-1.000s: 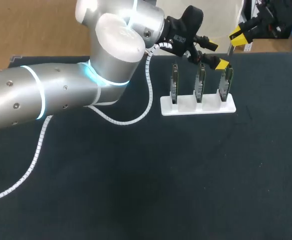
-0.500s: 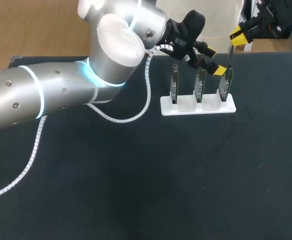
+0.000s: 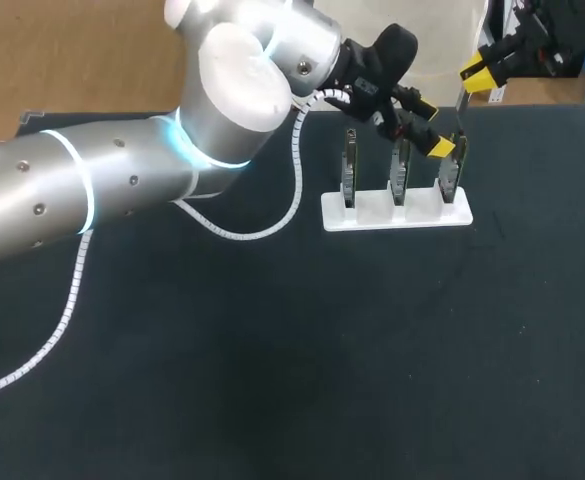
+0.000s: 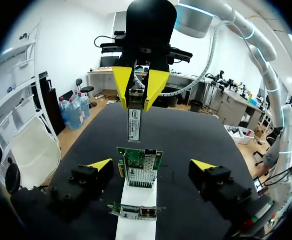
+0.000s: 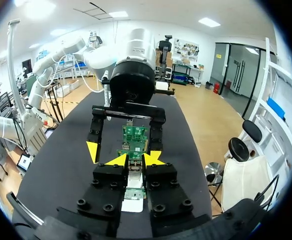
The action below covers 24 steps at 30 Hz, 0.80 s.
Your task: Pick up the optical module with the left hand, and insert it into the network port with the right hand.
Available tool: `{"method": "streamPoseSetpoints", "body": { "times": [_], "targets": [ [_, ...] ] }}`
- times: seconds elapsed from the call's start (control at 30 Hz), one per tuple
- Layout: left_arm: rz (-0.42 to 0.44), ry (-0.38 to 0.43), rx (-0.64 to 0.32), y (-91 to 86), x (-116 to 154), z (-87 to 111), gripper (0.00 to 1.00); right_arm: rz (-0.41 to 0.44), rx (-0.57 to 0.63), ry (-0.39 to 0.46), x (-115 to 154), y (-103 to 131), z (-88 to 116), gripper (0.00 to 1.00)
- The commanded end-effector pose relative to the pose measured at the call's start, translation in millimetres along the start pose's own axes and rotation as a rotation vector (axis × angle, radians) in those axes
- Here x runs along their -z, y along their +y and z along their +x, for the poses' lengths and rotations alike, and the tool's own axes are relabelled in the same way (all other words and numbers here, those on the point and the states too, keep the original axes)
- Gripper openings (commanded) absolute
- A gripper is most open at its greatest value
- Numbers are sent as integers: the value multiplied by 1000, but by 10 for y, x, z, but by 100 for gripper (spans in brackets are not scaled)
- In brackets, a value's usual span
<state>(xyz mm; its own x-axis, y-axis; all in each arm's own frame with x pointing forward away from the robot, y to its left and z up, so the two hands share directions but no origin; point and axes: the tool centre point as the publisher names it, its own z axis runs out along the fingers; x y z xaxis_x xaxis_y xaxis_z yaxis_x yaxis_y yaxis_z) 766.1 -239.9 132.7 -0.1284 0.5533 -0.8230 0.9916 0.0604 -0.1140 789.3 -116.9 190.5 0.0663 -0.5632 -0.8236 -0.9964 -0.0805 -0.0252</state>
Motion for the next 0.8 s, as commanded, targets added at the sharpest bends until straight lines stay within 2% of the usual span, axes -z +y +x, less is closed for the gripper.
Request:
{"method": "streamPoseSetpoints", "body": {
  "times": [0.03, 0.8],
  "targets": [
    [8, 7, 0, 21, -28, -12, 100, 5, -1, 1, -3, 26, 3, 0],
    [18, 30, -6, -14, -6, 17, 100, -4, 11, 7, -20, 17, -27, 0]
  ]
}}
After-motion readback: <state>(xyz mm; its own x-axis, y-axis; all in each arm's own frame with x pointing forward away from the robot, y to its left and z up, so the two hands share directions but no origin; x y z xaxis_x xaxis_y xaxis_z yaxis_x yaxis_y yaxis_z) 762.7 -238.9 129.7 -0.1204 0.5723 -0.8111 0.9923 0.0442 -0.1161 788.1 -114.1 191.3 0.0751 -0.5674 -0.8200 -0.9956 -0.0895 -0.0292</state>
